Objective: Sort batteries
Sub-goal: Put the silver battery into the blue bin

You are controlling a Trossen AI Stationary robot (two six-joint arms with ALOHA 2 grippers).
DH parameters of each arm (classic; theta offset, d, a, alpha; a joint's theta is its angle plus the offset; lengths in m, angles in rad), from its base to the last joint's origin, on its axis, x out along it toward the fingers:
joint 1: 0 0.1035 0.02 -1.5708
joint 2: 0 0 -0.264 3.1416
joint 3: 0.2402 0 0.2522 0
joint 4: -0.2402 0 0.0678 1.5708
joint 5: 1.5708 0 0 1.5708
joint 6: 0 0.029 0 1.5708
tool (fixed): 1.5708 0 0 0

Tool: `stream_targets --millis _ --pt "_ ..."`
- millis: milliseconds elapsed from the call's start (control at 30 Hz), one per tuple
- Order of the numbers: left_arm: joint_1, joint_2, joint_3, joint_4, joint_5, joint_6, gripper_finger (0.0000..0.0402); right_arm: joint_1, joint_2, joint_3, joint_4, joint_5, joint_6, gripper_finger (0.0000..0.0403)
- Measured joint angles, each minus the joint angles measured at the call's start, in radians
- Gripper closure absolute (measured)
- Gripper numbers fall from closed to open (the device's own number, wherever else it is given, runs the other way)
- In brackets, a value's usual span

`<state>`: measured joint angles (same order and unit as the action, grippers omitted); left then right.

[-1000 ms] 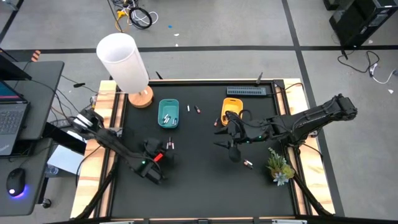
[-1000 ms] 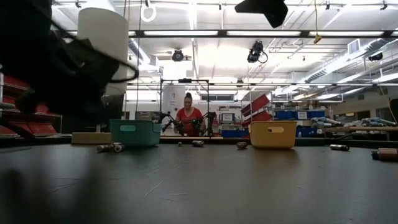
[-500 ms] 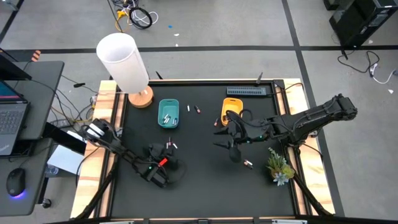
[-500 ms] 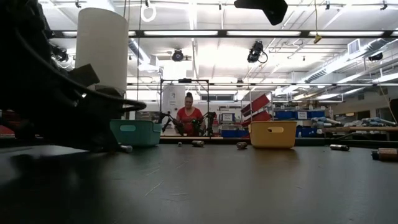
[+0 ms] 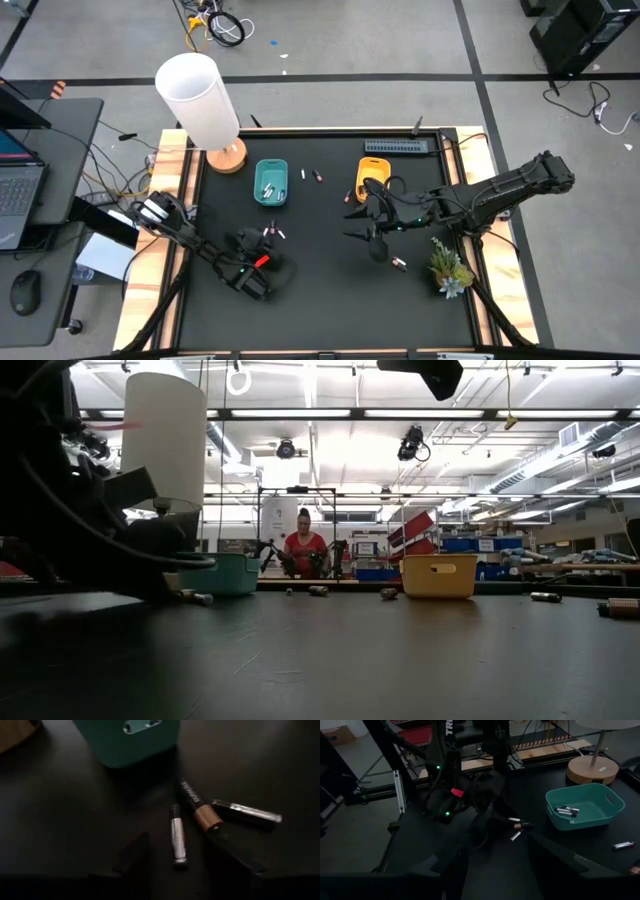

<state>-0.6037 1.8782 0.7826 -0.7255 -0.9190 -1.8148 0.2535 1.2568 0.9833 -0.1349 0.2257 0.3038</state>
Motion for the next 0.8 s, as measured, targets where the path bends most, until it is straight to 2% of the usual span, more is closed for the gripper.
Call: stream_targets --millis 500,633,800 --pt "0.000 0.000 -0.002 -0.006 0.013 0.006 0.0251 0.000 -0.015 0.000 0.000 -0.037 0.000 0.0194" --pt "0.007 -0.001 -0.004 0.017 0.032 0.004 0.0280 0.000 -0.035 0.000 0.000 -0.037 0.000 0.0194" --pt "0.013 -0.003 -0.027 0.076 0.044 0.004 0.0339 0.000 -0.067 0.000 0.003 -0.037 -0.016 0.0195"
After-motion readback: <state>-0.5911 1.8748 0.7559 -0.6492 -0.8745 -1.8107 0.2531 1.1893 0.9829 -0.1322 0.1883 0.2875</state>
